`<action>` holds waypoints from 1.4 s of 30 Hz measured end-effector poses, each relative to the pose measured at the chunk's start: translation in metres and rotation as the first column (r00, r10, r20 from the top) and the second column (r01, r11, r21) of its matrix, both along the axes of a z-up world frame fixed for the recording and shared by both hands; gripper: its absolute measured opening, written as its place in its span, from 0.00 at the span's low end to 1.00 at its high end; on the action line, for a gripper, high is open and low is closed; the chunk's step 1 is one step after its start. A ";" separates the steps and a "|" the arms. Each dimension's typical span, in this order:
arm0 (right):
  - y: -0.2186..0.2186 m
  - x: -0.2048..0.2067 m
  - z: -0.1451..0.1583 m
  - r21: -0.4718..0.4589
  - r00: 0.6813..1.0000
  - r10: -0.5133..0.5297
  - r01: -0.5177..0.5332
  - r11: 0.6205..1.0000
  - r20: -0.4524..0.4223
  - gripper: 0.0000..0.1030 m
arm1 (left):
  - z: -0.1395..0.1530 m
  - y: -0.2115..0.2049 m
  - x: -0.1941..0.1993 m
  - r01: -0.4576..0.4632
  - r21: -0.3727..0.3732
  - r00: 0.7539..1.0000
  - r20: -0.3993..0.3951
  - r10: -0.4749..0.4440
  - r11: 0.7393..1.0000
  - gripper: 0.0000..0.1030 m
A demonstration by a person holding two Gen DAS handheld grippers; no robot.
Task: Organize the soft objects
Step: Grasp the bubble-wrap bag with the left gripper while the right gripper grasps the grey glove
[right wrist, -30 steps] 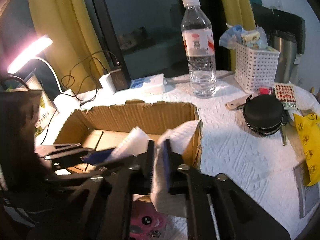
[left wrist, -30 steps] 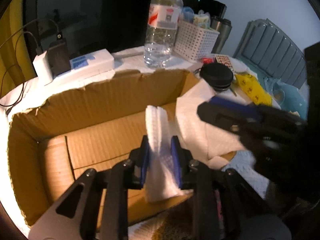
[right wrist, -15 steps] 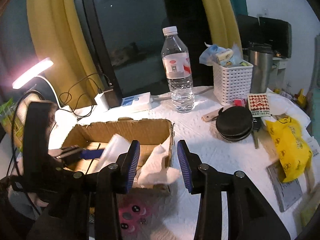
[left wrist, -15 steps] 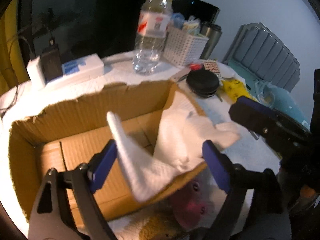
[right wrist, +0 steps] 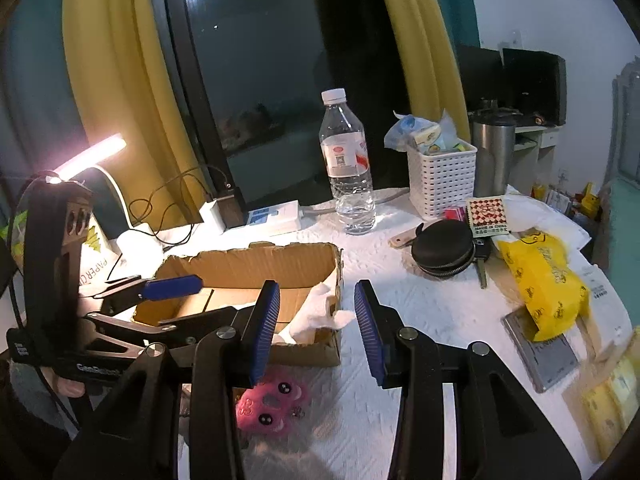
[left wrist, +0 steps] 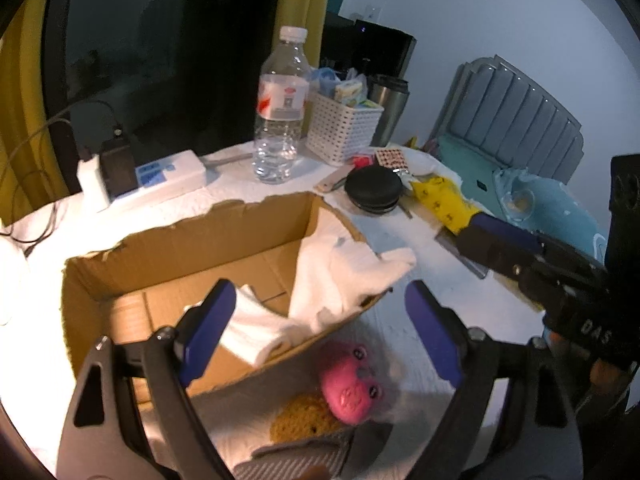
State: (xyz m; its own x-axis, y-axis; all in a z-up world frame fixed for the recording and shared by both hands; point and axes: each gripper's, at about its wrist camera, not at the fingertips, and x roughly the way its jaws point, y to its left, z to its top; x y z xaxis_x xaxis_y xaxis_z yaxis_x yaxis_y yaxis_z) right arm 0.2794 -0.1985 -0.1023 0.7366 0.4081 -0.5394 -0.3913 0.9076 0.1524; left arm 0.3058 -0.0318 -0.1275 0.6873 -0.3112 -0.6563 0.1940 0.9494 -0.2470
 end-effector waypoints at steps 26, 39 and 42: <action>0.098 -0.040 -0.020 -0.102 0.987 0.145 -0.152 0.983 -0.074 0.55 | -0.007 0.101 -0.107 -0.234 -0.018 0.970 0.059 0.234 0.972 0.85; 0.103 -0.070 -0.069 -0.138 0.974 0.141 -0.166 0.976 -0.175 0.56 | -0.045 0.109 -0.144 -0.260 -0.010 0.965 0.002 0.261 0.965 0.85; 0.104 -0.071 -0.077 -0.140 0.971 0.144 -0.172 0.975 -0.190 0.56 | -0.056 0.110 -0.145 -0.270 0.004 0.962 -0.028 0.270 0.963 0.85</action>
